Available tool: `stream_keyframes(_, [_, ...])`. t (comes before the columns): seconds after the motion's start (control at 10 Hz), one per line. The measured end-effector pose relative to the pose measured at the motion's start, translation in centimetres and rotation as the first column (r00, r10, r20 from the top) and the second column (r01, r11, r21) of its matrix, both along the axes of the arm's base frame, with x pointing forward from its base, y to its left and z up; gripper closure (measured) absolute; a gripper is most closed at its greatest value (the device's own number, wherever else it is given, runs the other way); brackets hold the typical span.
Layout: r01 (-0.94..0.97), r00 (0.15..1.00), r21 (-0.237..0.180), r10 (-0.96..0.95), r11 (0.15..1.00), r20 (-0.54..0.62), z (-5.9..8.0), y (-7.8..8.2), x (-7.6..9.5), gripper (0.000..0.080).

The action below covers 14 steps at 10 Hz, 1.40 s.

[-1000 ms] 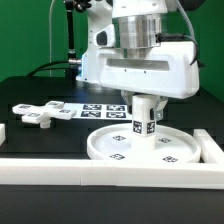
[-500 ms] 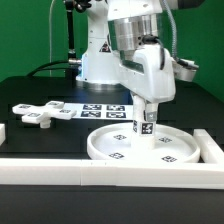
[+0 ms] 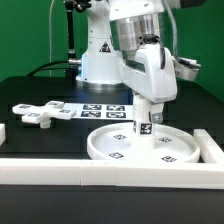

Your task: Assemble round table

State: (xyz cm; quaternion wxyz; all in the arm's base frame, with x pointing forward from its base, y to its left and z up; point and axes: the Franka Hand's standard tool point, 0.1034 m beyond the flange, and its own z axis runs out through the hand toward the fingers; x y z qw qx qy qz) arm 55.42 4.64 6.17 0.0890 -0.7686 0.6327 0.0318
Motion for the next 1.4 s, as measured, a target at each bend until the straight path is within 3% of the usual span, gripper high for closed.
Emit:
stream_keyframes(0.5, [-0.408,0.91,-0.044,0.41,0.912,0.067,0.0,-0.11,0.0,0.0151])
stream_keyframes(0.8, [-0.73,0.666,-0.129,0.741,0.671,0.087,0.42,-0.37,0.38,0.0151])
stream_keyframes(1.1, [-0.867,0.453,-0.188,0.887,0.461,0.086,0.62,-0.5,0.36,0.0151])
stream_keyframes(1.2, [-0.876,0.436,-0.189,0.896,0.444,0.084,0.52,-0.48,0.33,0.0151])
stream_keyframes(1.4, [-0.93,0.292,-0.21,0.953,0.302,0.079,0.44,-0.58,0.31,0.0151])
